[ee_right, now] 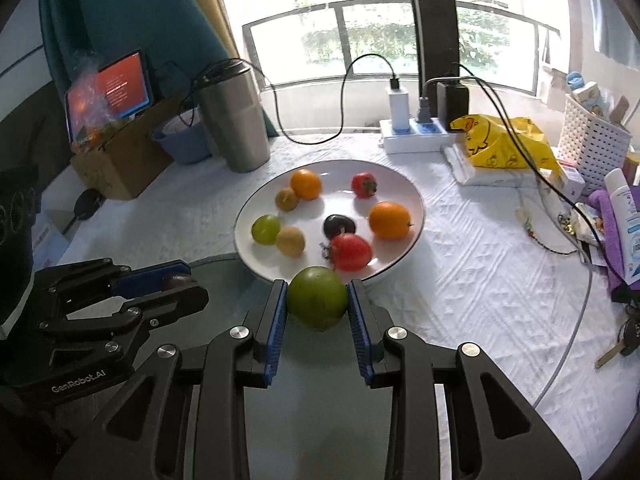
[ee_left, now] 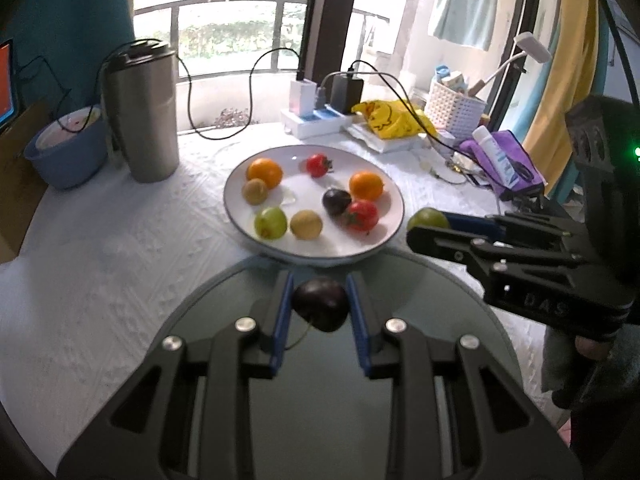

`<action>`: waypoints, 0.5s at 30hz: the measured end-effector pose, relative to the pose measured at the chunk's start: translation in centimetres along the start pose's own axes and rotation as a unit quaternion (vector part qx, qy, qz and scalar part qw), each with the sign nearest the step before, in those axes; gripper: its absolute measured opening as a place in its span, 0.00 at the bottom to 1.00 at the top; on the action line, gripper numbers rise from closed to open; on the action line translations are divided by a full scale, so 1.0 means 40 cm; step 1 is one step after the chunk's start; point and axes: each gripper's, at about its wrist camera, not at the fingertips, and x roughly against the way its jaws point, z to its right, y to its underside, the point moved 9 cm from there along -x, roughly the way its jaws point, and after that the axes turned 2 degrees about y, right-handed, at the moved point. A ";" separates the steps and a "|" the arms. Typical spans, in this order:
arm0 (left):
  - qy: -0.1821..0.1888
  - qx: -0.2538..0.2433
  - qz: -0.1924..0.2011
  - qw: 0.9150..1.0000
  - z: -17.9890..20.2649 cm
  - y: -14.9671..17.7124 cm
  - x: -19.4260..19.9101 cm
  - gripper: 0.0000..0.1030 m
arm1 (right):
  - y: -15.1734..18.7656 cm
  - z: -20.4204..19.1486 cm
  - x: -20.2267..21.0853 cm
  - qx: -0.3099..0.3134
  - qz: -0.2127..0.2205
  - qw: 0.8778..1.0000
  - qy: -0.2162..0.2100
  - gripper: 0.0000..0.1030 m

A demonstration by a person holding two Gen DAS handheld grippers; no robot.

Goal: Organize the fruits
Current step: 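Carry the green tomato and dark plum over the white bowl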

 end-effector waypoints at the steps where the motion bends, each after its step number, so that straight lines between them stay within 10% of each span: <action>1: 0.001 -0.001 -0.001 1.000 0.003 -0.008 -0.006 0.28 | -0.004 0.008 0.000 -0.002 0.001 1.000 0.001 0.31; 15: 0.016 -0.012 -0.012 1.000 0.045 -0.075 -0.103 0.28 | -0.050 0.100 -0.022 -0.023 0.010 1.000 0.004 0.31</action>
